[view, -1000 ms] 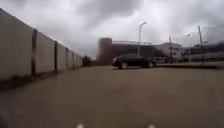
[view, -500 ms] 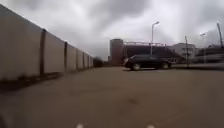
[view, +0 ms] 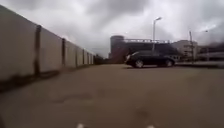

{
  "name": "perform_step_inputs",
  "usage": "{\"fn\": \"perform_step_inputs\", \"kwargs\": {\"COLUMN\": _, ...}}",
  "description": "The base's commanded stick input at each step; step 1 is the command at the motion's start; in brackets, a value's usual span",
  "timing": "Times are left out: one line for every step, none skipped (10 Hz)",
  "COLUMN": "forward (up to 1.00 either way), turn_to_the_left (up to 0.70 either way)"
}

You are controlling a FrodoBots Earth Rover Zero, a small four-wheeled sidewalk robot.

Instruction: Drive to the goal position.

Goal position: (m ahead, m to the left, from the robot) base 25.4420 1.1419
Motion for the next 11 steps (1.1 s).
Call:
{"fn": "perform_step_inputs", "kwargs": {"forward": 1.00, "turn_to_the_left": 0.05}}
{"fn": "perform_step_inputs", "kwargs": {"forward": 1.00, "turn_to_the_left": 0.05}}
{"fn": "perform_step_inputs", "kwargs": {"forward": 1.00, "turn_to_the_left": 0.05}}
{"fn": "perform_step_inputs", "kwargs": {"forward": 1.00, "turn_to_the_left": 0.05}}
{"fn": "perform_step_inputs", "kwargs": {"forward": 1.00, "turn_to_the_left": 0.05}}
{"fn": "perform_step_inputs", "kwargs": {"forward": 1.00, "turn_to_the_left": 0.05}}
{"fn": "perform_step_inputs", "kwargs": {"forward": 1.00, "turn_to_the_left": 0.05}}
{"fn": "perform_step_inputs", "kwargs": {"forward": 1.00, "turn_to_the_left": 0.05}}
{"fn": "perform_step_inputs", "kwargs": {"forward": 1.00, "turn_to_the_left": 0.05}}
{"fn": "perform_step_inputs", "kwargs": {"forward": 1.00, "turn_to_the_left": 0.05}}
{"fn": "perform_step_inputs", "kwargs": {"forward": 1.00, "turn_to_the_left": 0.05}}
